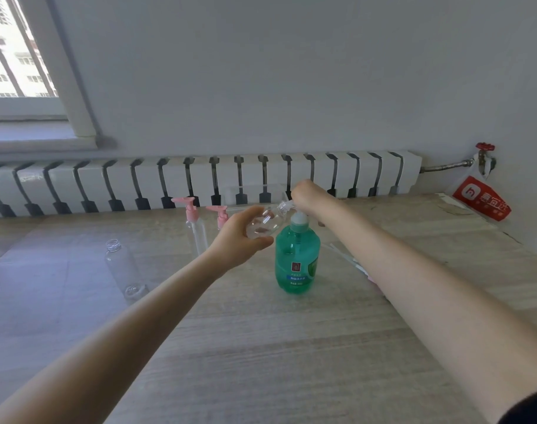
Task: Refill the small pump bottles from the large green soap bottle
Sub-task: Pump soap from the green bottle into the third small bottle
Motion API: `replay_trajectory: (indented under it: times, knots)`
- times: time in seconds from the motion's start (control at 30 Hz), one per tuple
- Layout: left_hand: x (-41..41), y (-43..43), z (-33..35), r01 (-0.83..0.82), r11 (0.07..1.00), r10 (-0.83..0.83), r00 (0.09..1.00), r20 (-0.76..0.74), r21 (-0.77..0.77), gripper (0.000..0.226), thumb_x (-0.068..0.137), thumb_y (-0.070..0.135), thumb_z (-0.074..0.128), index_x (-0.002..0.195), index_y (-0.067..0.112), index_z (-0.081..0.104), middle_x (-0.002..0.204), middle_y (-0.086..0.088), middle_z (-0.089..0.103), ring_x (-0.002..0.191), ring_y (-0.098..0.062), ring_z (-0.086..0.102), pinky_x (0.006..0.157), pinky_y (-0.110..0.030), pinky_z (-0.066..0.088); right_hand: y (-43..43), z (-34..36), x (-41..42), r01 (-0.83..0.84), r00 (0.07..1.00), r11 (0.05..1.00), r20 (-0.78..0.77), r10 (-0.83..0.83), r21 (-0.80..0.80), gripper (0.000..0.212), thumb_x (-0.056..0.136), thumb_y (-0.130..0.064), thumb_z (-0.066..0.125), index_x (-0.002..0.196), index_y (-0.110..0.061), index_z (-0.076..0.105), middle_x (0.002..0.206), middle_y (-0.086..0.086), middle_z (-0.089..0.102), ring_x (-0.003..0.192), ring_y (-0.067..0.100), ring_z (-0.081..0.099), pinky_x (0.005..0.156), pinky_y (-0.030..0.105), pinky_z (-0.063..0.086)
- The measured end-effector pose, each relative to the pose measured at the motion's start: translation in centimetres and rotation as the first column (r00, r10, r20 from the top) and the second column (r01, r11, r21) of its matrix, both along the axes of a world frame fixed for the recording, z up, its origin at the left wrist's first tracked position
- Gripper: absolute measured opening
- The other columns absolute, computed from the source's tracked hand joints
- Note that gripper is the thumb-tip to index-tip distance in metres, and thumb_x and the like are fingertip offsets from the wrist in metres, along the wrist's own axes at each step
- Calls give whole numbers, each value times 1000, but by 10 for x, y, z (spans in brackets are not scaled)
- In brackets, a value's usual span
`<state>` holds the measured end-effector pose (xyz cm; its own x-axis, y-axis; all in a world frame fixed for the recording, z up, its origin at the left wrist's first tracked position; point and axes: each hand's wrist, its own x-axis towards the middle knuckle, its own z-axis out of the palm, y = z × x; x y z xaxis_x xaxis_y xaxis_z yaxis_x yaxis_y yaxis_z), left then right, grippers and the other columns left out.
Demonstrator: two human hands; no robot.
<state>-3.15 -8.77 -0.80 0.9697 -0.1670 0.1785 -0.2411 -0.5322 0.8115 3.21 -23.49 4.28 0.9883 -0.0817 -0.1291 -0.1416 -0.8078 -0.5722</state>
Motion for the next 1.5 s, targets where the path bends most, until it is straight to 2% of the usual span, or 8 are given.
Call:
replay_trajectory:
  times: [0.17,0.63,0.8,0.87,1.0,1.2,1.3,1.5]
  knots:
    - [-1,-1,-4,5,1000,-6,1000,-20,-19,57,83,8,68,135,11,47,128,-4,55,119,-22,53,104,-45,43,1,1,-5,-130,991,972,-26,128,-194,37,98,1,31,64,-12,32,71,3,32,57,10,27,48,18,24]
    - [-6,-1,-1,-3,1000,2,999,-40,-29,56,83,7,68,135,12,47,122,2,52,120,-21,51,104,-44,43,3,1,-13,-65,998,996,6,65,-67,35,98,-2,29,65,-10,34,69,3,32,59,11,30,51,20,26]
    - [-6,-1,3,12,999,-13,1000,-27,-50,49,83,9,69,129,15,53,126,-2,56,109,-22,57,96,-45,50,0,12,-16,-97,995,984,-5,99,151,33,98,-6,32,123,5,50,101,18,56,85,25,53,87,38,44]
    - [-6,-1,4,11,999,-12,1000,-14,-40,48,83,10,69,128,15,54,122,0,55,113,-23,56,98,-48,48,1,12,-14,-76,996,977,69,64,200,20,96,-7,36,108,-6,52,77,5,48,63,14,43,73,33,41]
    - [-6,0,7,10,1000,-10,1000,-11,-26,48,83,8,68,129,15,53,117,2,54,112,-21,55,98,-46,48,3,12,-16,-78,997,993,26,76,85,22,96,-2,38,75,-6,45,74,2,38,71,16,41,55,20,32]
    - [-4,-1,7,11,1000,-11,1000,-7,-15,53,84,9,68,133,14,50,122,0,54,117,-22,53,103,-46,44,-1,18,-20,-117,993,989,-21,116,-87,30,99,-1,29,71,-7,39,80,10,38,76,21,40,91,36,45]
    - [-4,0,6,-5,1000,5,1000,-9,1,59,84,9,67,138,13,44,132,-5,52,119,-21,51,104,-44,43,1,18,-23,-119,993,981,-23,117,-154,34,99,1,29,67,-8,36,69,4,29,59,11,28,65,25,38]
    - [-2,2,-1,7,1000,-8,999,-33,-4,61,84,10,68,139,13,43,135,-6,51,121,-22,51,104,-44,43,3,9,-16,-155,988,952,-26,154,-265,35,99,-1,32,65,-9,36,68,3,31,58,10,29,51,18,26]
